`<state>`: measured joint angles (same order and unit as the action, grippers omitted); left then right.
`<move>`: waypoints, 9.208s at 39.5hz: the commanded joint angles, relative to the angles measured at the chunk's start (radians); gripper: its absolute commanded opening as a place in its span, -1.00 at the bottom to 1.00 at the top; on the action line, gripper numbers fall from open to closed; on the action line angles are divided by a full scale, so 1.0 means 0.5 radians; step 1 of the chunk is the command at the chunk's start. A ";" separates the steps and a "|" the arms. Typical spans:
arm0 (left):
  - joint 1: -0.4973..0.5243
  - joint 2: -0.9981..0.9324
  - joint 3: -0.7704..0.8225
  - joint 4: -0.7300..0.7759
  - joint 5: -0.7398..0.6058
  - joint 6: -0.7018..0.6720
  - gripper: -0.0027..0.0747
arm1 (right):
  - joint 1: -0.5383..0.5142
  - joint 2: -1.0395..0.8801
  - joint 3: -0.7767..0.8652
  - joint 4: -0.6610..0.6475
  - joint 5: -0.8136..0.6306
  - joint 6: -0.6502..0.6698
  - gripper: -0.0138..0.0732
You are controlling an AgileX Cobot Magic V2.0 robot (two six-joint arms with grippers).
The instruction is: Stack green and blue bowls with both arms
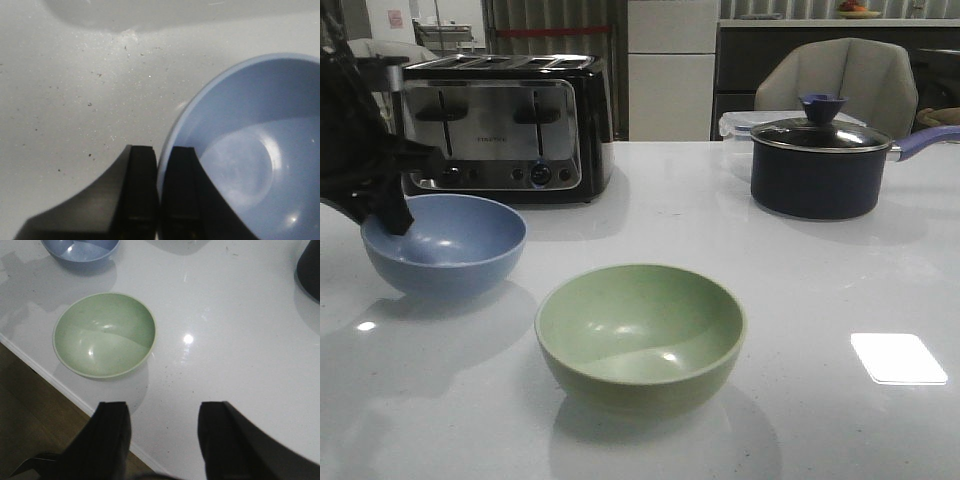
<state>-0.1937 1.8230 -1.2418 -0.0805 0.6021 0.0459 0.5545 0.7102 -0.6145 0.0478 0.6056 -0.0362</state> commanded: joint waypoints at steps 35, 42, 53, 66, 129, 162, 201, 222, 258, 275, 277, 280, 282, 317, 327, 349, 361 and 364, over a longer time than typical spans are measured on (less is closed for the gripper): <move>-0.973 -0.386 -0.072 -0.103 0.116 0.109 -0.69 | 0.001 -0.012 -0.049 -0.008 -0.154 -0.020 0.32; -0.973 -0.257 -0.072 -0.139 0.078 0.109 -0.69 | 0.001 -0.012 -0.049 -0.008 -0.154 -0.020 0.32; -0.973 -0.179 -0.072 -0.105 0.008 0.109 -0.52 | 0.001 -0.012 -0.049 -0.008 -0.154 -0.020 0.32; -0.973 -0.187 -0.101 -0.056 0.121 0.109 0.20 | 0.001 -0.012 -0.049 -0.008 -0.154 -0.020 0.32; -0.973 -2.229 1.185 0.313 0.251 -0.175 0.08 | 0.001 -0.010 -0.049 -0.065 -0.139 -0.020 -0.09; -0.973 -2.229 1.185 0.309 0.247 -0.175 -0.69 | 0.001 -0.010 -0.049 -0.065 -0.139 -0.020 -0.55; 0.198 -3.634 2.280 -0.123 -1.009 0.240 -0.69 | 0.001 -0.010 -0.049 -0.065 -0.141 -0.020 -0.55; 0.242 -3.697 2.498 0.161 -1.253 -0.110 -0.69 | 0.001 -0.010 -0.049 -0.065 -0.141 -0.020 -0.55; 0.242 -3.696 2.498 0.161 -1.260 -0.110 -0.69 | 0.001 -0.010 -0.049 -0.065 -0.141 -0.020 -0.55; 0.242 -3.696 2.498 0.161 -1.260 -0.110 -0.69 | -0.216 -0.193 0.125 -0.096 -0.318 -0.020 -0.55; 0.242 -3.696 2.498 0.161 -1.260 -0.110 -0.69 | -0.340 -0.302 0.235 -0.096 -0.441 -0.020 -0.55; 0.242 -3.696 2.498 0.161 -1.260 -0.110 -0.69 | -0.545 -0.524 0.430 -0.096 -0.666 -0.020 -0.55; 0.242 -3.696 2.498 0.161 -1.260 -0.110 -0.69 | -0.650 -0.664 0.571 -0.096 -0.777 -0.020 -0.55; 0.242 -3.696 2.498 0.161 -1.260 -0.110 -0.69 | -1.040 -1.479 1.280 -0.062 -1.223 -0.015 -0.55; 0.242 -3.696 2.498 0.161 -1.260 -0.110 -0.69 | -1.109 -1.479 1.279 -0.055 -1.294 0.088 -0.55; 0.242 -3.696 2.498 0.161 -1.260 -0.110 -0.69 | -1.115 -1.479 1.279 -0.108 -1.292 0.092 -0.55; 0.242 -3.696 2.498 0.161 -1.260 -0.110 -0.69 | -1.115 -1.479 1.279 -0.108 -1.292 0.092 -0.55; 0.242 -3.696 2.498 0.161 -1.260 -0.110 -0.69 | -1.115 -1.479 1.279 -0.108 -1.292 0.092 -0.55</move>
<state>-0.0744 -0.0044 0.0032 0.0000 0.0629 0.0000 0.0022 -0.0117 0.0286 0.0080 0.0542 0.0076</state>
